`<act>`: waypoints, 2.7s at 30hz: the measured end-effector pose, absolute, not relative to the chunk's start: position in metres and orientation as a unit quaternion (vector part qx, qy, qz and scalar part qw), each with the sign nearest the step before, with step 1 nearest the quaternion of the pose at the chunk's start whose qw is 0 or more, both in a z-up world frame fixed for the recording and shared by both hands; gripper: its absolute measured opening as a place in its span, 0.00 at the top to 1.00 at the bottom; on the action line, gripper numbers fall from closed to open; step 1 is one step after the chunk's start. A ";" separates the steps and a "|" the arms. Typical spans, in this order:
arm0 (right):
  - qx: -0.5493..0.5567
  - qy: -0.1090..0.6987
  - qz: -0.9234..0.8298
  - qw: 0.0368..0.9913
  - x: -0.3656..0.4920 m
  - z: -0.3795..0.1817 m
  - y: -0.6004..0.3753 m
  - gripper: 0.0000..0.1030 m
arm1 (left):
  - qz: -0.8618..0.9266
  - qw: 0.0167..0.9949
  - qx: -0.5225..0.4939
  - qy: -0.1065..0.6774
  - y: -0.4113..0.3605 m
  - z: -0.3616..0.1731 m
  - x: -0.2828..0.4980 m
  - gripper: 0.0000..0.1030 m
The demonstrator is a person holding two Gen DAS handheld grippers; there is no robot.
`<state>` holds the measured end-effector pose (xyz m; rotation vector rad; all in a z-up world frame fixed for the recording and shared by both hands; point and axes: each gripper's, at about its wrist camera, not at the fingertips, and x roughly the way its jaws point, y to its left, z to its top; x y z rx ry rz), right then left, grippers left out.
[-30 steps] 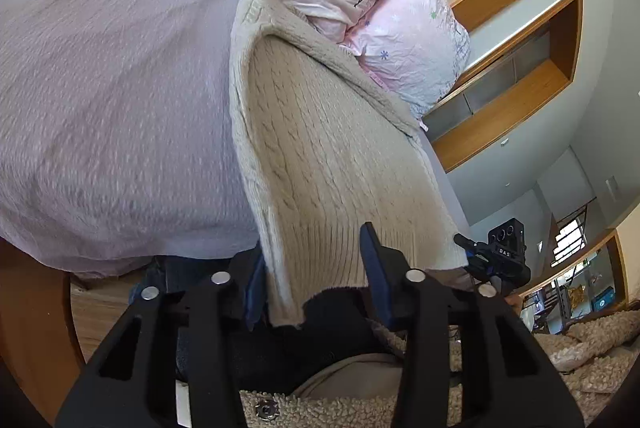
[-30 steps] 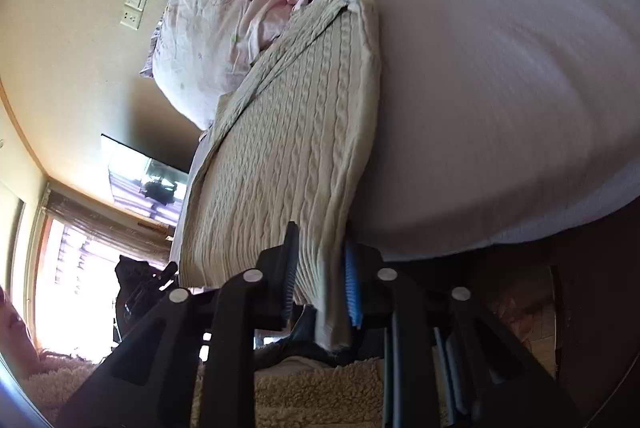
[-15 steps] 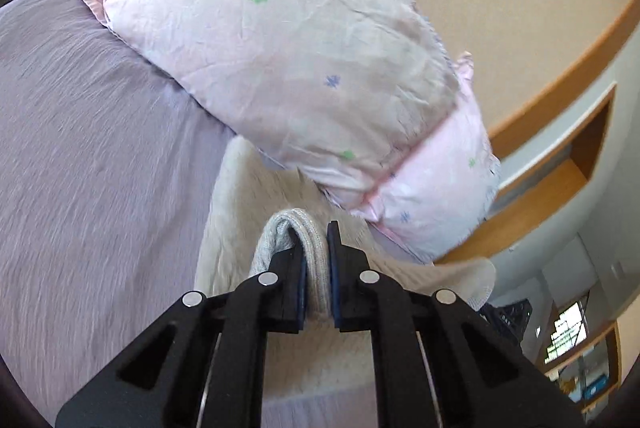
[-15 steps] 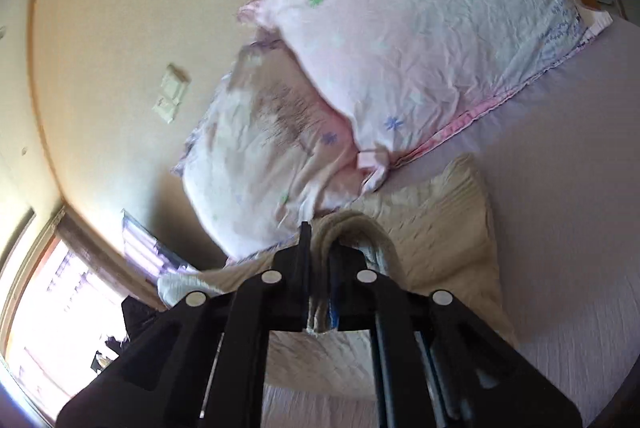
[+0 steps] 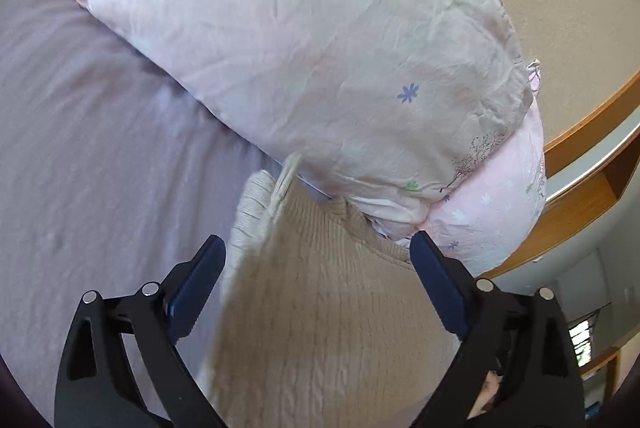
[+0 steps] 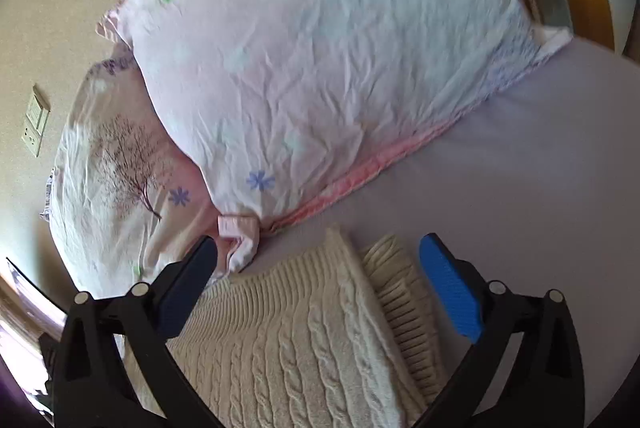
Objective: Fold small clothes
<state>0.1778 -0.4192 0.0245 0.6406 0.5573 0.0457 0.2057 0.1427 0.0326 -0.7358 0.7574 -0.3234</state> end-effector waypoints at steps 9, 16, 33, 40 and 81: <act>0.354 0.283 0.056 0.890 0.182 0.016 -0.436 0.02 | -0.175 0.810 -0.320 0.459 0.134 -0.007 0.193 0.42; 0.369 0.282 0.086 0.881 0.178 0.020 -0.430 0.02 | -0.178 0.776 -0.392 0.460 0.123 -0.024 0.189 0.70; 0.321 0.232 0.064 0.916 0.152 0.050 -0.465 0.02 | -0.483 0.545 -0.500 0.469 -0.169 0.015 0.248 0.75; 0.329 0.307 0.149 0.881 0.161 0.039 -0.466 0.39 | -0.388 0.749 -0.355 0.403 -0.100 0.065 0.219 0.18; 0.241 0.423 0.219 0.846 0.153 0.012 -0.334 0.46 | -0.168 0.890 -0.149 0.396 0.027 0.052 0.174 0.46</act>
